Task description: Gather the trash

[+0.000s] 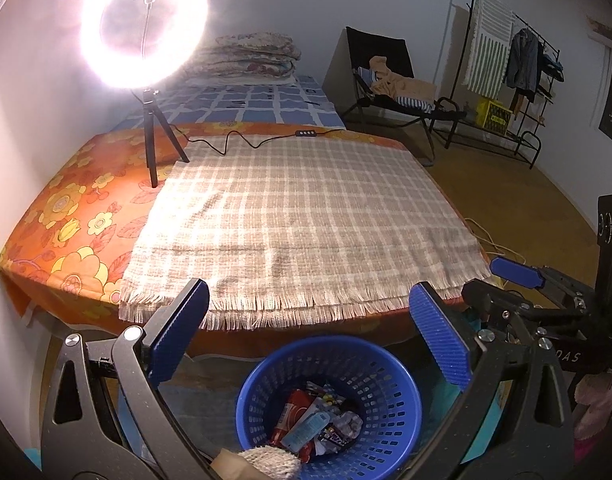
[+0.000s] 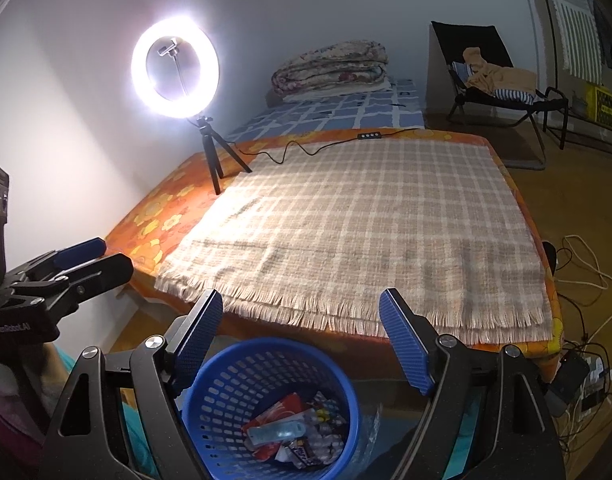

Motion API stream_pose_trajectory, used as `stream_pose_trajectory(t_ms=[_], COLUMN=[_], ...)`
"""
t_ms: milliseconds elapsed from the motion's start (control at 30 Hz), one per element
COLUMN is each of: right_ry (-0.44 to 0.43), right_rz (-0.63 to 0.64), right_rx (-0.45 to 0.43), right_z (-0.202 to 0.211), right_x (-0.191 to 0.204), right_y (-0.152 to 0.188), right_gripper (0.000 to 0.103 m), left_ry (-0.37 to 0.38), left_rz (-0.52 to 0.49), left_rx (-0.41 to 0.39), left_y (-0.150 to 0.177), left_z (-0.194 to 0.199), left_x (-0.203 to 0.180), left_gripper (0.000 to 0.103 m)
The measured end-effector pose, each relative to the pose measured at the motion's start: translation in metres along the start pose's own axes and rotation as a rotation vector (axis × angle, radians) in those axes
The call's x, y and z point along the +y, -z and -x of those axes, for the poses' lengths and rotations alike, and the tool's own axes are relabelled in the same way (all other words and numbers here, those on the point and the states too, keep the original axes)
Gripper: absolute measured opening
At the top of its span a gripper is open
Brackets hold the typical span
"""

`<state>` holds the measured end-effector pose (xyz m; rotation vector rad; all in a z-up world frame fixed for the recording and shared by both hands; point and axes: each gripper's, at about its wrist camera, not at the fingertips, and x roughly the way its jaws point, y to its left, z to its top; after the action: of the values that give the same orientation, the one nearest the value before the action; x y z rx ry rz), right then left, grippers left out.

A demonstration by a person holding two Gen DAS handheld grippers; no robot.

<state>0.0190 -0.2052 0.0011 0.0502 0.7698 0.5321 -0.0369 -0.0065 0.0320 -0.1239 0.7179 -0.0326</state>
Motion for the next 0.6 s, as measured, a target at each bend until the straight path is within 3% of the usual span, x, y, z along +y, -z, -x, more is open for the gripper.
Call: stream_pose_trajectory(t_ms=[600], right_ry=[-0.006], right_rz=[0.0], right_rx=[0.004], right_z=[-0.0001], right_x=[0.0015], right_y=[0.001], right_gripper=[0.081], left_ry=[0.004], left_rz=[0.0], left_rx=[-0.004], left_y=[-0.0035], left_z=[0.0028], left_x=[-0.0001], left_gripper=[0.102])
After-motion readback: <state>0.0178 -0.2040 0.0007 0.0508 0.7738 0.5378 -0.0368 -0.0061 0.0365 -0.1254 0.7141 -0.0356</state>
